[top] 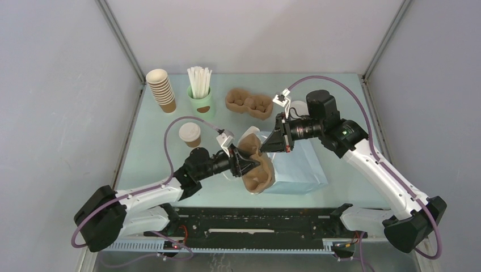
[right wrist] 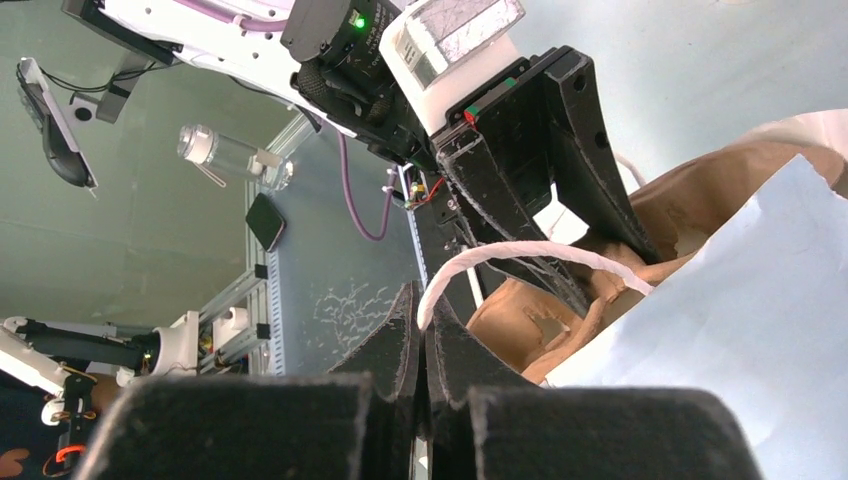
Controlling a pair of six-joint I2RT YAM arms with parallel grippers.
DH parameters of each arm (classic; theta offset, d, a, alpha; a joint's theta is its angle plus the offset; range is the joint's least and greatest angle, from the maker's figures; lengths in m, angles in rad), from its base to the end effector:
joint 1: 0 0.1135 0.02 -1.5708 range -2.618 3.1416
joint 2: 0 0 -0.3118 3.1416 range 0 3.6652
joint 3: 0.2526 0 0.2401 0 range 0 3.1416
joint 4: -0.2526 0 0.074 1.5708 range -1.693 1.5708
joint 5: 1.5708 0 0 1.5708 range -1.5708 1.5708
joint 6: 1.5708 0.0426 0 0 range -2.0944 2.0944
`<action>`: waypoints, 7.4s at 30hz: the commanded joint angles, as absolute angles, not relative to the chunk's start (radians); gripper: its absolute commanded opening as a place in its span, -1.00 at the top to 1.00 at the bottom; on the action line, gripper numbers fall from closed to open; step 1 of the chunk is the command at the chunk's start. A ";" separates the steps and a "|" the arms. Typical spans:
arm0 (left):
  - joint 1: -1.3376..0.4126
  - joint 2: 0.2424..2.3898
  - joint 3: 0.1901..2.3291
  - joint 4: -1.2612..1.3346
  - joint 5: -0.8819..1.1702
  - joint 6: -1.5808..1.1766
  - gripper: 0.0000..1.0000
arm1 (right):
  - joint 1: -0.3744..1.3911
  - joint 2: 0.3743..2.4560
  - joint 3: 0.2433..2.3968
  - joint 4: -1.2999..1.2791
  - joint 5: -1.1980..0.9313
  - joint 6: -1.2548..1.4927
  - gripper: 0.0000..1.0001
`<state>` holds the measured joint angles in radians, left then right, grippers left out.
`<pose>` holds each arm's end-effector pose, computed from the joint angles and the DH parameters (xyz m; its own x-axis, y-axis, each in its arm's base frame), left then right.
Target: Pack the takeout coffee
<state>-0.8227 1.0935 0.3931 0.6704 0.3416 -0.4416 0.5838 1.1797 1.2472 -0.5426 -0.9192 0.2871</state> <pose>0.1305 -0.1616 0.2831 -0.4110 -0.1492 -0.8994 0.8216 0.3670 -0.4363 0.1631 0.1483 0.4316 -0.6278 -0.2089 -0.7499 -0.7783 0.1829 0.6006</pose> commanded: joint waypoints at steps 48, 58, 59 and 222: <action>-1.060 0.951 0.501 0.551 -0.256 -0.376 0.14 | 0.587 1.205 1.135 0.056 -1.104 0.582 1.00; -1.135 0.988 0.623 0.469 -0.431 -0.375 0.17 | 0.590 1.206 1.098 0.318 -1.123 0.830 1.00; -1.137 0.972 0.627 0.447 -0.438 -0.373 0.17 | 0.602 1.212 1.098 0.371 -1.125 0.872 1.00; -0.853 0.986 0.729 0.034 0.318 -0.994 1.00 | 1.271 1.340 1.647 -1.286 0.651 1.209 -0.45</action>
